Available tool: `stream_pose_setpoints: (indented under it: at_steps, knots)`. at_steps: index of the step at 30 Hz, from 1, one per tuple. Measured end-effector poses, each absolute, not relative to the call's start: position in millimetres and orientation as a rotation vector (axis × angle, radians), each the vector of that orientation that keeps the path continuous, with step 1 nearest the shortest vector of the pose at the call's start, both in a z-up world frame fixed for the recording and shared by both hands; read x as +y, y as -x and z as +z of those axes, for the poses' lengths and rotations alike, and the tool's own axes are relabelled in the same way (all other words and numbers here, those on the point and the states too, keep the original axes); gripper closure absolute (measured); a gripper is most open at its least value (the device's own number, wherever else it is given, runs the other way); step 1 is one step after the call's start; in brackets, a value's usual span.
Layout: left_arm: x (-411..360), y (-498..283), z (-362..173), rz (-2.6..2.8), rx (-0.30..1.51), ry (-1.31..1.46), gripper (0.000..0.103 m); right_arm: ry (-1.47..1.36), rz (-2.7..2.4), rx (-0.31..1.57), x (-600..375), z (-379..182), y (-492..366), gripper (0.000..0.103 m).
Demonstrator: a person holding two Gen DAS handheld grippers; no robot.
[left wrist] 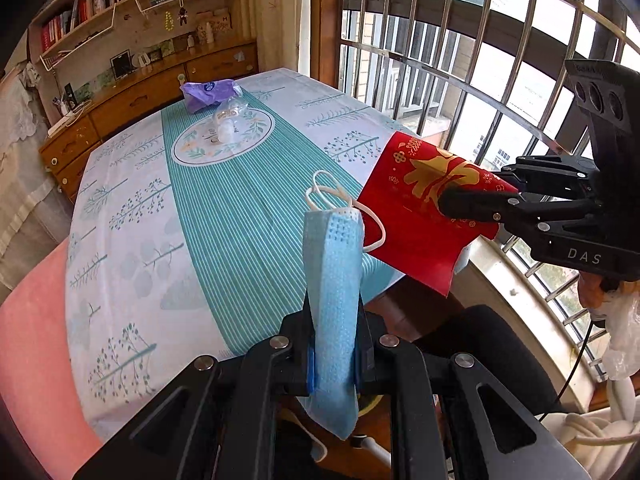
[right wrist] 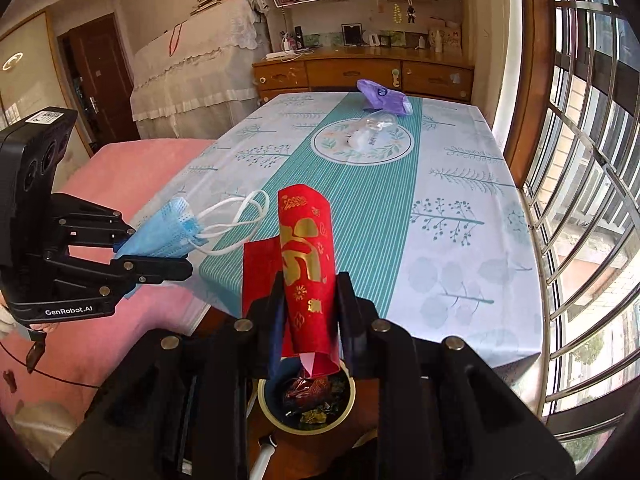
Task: Collect trash
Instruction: 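Carry the blue mask and red envelope down over the bin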
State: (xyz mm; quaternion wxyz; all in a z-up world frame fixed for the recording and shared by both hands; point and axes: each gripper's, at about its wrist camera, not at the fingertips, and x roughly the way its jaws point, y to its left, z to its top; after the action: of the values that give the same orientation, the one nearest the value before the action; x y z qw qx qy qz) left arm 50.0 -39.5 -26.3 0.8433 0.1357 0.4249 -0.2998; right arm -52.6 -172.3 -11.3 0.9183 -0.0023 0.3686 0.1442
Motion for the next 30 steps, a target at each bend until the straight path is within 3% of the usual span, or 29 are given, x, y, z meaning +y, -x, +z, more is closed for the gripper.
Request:
stream_pose_setpoints:
  at_steps: [13, 30]
  knots:
    - [-11, 10, -122, -0.563, 0.975, -0.211, 0.090, 0.024, 0.314, 0.869, -144, -101, 117, 0.083]
    - [-35, -4, -285, -0.543, 1.175, -0.230, 0.090, 0.165, 0.257, 1.064, -126, -248, 92, 0.083]
